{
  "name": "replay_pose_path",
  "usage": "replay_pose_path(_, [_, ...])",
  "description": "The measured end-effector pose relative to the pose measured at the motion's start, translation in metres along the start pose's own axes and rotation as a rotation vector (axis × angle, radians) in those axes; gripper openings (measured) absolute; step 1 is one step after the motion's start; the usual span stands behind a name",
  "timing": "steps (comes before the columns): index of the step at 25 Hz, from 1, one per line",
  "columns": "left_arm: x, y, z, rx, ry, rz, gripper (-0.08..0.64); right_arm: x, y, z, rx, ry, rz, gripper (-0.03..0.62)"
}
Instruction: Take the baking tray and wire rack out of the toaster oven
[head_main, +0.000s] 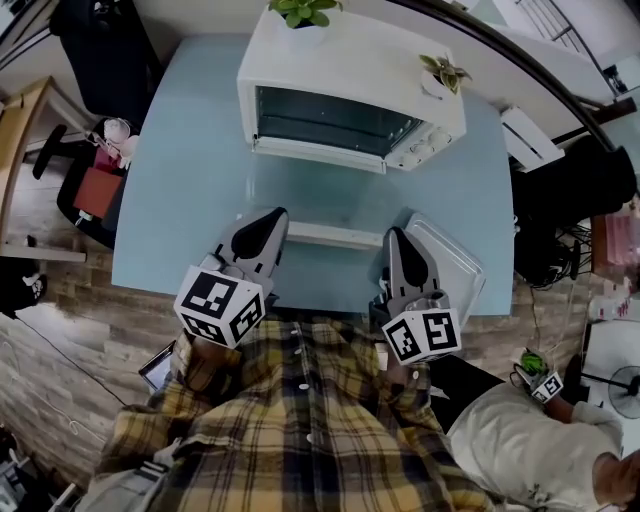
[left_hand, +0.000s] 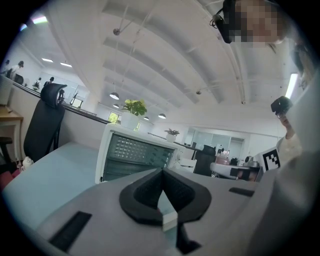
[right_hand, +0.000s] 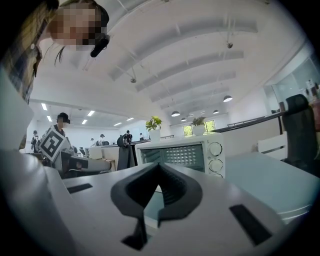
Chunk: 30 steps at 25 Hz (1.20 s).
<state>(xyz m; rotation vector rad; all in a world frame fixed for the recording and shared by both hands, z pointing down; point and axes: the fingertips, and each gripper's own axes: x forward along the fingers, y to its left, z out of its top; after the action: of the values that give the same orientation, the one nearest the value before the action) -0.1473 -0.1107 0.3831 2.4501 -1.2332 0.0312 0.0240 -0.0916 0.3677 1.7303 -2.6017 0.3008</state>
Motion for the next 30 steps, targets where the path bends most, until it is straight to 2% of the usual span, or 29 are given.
replay_pose_path(18, [-0.008, 0.031, 0.002, -0.026, -0.015, 0.068, -0.009, 0.031, 0.026, -0.009, -0.029, 0.042, 0.090, 0.003])
replay_pose_path(30, [-0.014, 0.042, 0.001, -0.031, -0.016, 0.106, -0.009, 0.038, 0.026, -0.015, -0.019, 0.054, 0.101, 0.003])
